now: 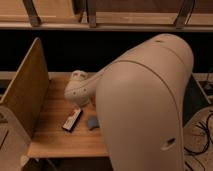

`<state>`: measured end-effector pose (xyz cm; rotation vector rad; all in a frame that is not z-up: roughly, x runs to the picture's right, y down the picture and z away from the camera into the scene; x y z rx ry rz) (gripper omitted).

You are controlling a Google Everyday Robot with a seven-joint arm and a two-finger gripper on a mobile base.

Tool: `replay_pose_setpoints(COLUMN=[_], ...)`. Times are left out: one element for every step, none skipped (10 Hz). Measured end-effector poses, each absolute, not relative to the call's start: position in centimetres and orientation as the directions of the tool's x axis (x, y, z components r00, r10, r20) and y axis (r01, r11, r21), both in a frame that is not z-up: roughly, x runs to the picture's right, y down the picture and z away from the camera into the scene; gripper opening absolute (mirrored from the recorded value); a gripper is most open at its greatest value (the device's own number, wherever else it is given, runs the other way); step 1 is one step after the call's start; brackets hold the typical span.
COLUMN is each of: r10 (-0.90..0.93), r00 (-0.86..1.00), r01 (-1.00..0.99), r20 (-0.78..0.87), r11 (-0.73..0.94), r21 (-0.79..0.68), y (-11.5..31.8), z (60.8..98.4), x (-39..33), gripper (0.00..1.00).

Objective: Push the eraser across the table

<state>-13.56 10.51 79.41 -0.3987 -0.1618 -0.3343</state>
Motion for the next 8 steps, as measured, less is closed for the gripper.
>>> replay_pose_setpoints(r10=[-0.289,-0.289,-0.289,-0.284,-0.275,-0.265,-0.258,-0.249], r00=[0.927,0.924,0.923,0.923,0.923,0.919,0.911,0.908], r01=[0.362,0.370,0.371,0.369,0.369,0.376,0.391,0.398], r20=[0.238,0.251,0.254,0.258,0.270,0.293,0.321,0.337], r11=[0.854,0.844,0.842,0.841,0.833,0.814,0.787,0.764], r21=[-0.374,-0.389,-0.392,-0.395,-0.412,-0.443,-0.477,-0.507], y=[11.6,12.4,12.5,12.6,13.3,15.1,17.1,18.7], z=[79.1,78.9,78.9,79.1,79.8,80.9,82.1,83.3], x=[-14.1,-14.5,-14.6,-14.6,-14.8,-15.6,-16.8,-17.4], gripper=[0.00,0.00,0.00,0.00,0.00,0.00,0.00,0.00])
